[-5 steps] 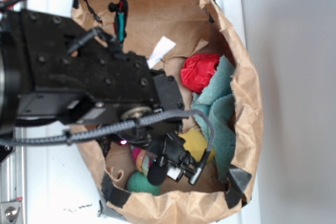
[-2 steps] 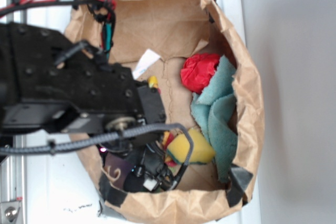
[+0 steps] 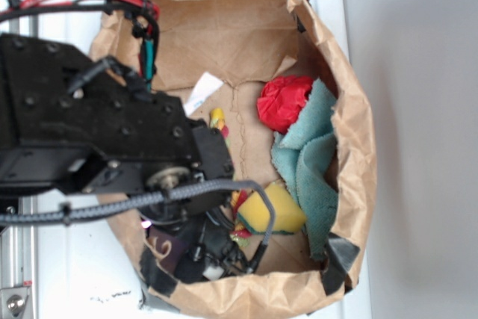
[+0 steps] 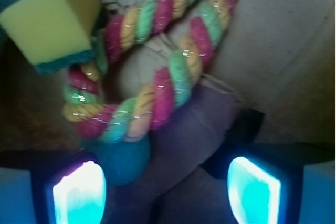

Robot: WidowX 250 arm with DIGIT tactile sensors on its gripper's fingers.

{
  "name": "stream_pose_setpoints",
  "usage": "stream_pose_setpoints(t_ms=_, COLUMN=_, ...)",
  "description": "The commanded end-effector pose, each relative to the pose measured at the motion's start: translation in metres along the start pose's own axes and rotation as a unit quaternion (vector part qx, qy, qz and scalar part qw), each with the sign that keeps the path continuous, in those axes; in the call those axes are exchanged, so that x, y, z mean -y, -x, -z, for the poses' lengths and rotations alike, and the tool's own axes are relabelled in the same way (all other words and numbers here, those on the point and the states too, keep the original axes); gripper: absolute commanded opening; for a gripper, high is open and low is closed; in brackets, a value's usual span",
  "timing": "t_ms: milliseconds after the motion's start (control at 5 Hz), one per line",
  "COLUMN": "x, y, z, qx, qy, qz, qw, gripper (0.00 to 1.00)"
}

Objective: Grab the green ball.

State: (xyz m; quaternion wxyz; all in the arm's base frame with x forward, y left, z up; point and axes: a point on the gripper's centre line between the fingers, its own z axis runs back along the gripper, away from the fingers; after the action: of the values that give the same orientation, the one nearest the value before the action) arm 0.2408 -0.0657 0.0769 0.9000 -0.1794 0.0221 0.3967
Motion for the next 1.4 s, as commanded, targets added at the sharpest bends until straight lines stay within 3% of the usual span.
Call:
stream_pose_setpoints(t_ms=0, x=0.016, y=-0.005, z=0.022, qx=-0.015, qy=0.033, qz=0.018, qw=0.999, gripper=1.00)
stream_pose_setpoints(t_ms=200, x=0.018, y=-0.009, z=0.029, qx=-0.022, qy=0.043, qz=0.017, qw=0.999, gripper=1.00)
stream_pose_setpoints(t_ms=800, x=0.018, y=-0.023, z=0.033, qx=-0.018, qy=0.036, qz=0.005, qw=0.999, gripper=1.00)
stream_pose_setpoints(t_ms=1200, x=0.009, y=-0.013, z=0.021, qx=-0.060, qy=0.024, qz=-0.028, qw=0.997, gripper=1.00)
